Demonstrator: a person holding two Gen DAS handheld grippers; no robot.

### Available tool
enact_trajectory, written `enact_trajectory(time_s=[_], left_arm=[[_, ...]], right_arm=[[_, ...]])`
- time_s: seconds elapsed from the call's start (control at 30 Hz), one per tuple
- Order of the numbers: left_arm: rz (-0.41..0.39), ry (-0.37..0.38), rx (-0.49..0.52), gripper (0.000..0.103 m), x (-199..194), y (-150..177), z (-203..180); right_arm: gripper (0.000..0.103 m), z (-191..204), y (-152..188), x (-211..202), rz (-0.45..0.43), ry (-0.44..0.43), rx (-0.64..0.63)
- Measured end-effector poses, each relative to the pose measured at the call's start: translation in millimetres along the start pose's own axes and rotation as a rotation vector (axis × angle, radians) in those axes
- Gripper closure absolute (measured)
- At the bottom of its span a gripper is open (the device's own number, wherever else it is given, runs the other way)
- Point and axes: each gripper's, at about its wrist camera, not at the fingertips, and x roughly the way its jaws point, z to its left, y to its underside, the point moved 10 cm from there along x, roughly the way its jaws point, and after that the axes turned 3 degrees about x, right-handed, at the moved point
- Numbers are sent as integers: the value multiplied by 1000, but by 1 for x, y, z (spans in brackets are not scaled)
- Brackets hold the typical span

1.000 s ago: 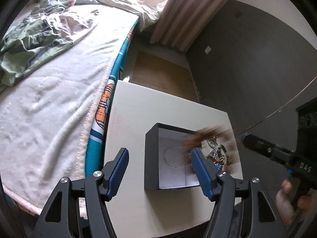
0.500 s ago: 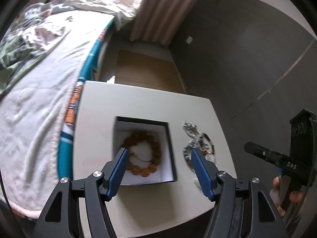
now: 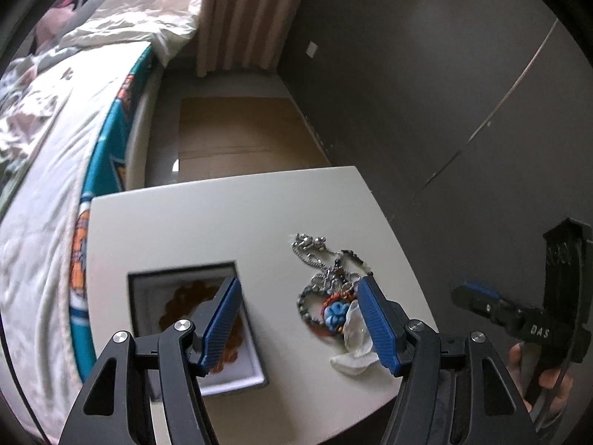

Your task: Organize jewelry

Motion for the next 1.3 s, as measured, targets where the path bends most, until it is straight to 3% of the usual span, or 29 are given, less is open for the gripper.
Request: enact_trajectory(time_s=[0.2, 0.47, 0.57, 0.93, 1.1, 1.3], left_arm=[[59, -14, 55, 37, 33, -20, -14], [152, -39, 203, 49, 84, -35, -33], [195, -67, 285, 57, 103, -34, -34], [355, -145, 540, 60, 159, -10, -29], [397, -164, 595, 60, 171, -6, -26], [366, -156, 626, 60, 178, -13, -30]], right_arm=[[32, -28, -6, -1, -31, 7, 66], [32, -60, -1, 8, -47, 6, 144], [32, -71, 3, 11, -41, 15, 160], [32, -92, 8, 20, -29, 25, 188], [32, -92, 8, 18, -34, 34, 189], [32, -97, 11, 16, -31, 45, 203]])
